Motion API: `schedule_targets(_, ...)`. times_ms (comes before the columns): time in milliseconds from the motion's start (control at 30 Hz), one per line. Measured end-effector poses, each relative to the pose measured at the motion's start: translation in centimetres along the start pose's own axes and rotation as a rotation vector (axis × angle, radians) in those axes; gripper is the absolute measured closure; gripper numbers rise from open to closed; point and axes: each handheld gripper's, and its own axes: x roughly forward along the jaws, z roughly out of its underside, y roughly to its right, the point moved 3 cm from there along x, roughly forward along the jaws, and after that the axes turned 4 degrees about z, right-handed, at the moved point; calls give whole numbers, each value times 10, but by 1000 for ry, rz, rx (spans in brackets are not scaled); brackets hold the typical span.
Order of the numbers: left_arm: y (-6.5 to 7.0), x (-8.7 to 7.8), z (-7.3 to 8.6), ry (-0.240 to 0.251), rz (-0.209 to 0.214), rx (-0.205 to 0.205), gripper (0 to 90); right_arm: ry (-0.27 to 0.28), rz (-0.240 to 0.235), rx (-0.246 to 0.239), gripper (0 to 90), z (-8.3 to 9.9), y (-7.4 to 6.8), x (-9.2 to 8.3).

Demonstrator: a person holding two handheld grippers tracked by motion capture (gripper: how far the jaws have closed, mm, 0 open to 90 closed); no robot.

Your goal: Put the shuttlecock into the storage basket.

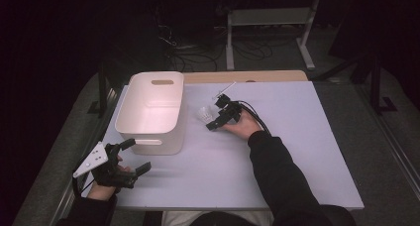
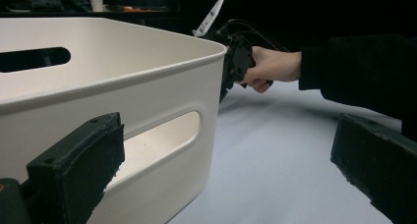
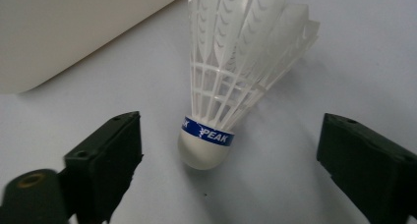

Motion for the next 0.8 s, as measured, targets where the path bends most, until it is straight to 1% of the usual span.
schedule_targets(67,0,0,0,0,1,0,0,-7,-9,7,154,0,0,1)
schedule_targets(100,0,0,0,0,1,0,0,-7,-9,7,154,0,0,1)
schedule_targets(133,0,0,0,-1,1,-1,0,-10,-13,6,182,0,0,2)
schedule_targets(167,0,0,0,-2,1,-1,0,-20,-23,5,234,1,0,3)
schedule_targets(233,0,0,0,-2,1,-2,0,-23,-23,5,249,1,-1,3)
schedule_targets(267,0,0,0,-2,1,-2,0,-20,-24,4,324,1,-1,2)
schedule_targets(300,0,0,0,-2,1,-2,0,-20,-24,4,324,1,-1,2)
schedule_targets(333,0,0,0,-2,1,-1,0,-23,-26,7,373,1,-1,2)
schedule_targets(500,0,0,0,-2,1,0,0,-23,-27,7,446,0,-1,1)
schedule_targets(600,0,0,0,-2,1,-1,0,-24,-29,10,458,0,-1,1)
schedule_targets(667,0,0,0,-2,0,-1,0,-26,-33,7,502,0,-2,1)
schedule_targets(700,0,0,0,-2,0,-1,0,-26,-33,7,502,0,-2,1)
schedule_targets(733,0,0,0,-2,1,-1,0,-27,-41,8,535,0,-2,1)
schedule_targets(800,0,0,0,-2,1,-1,0,-28,-42,7,542,0,-3,1)
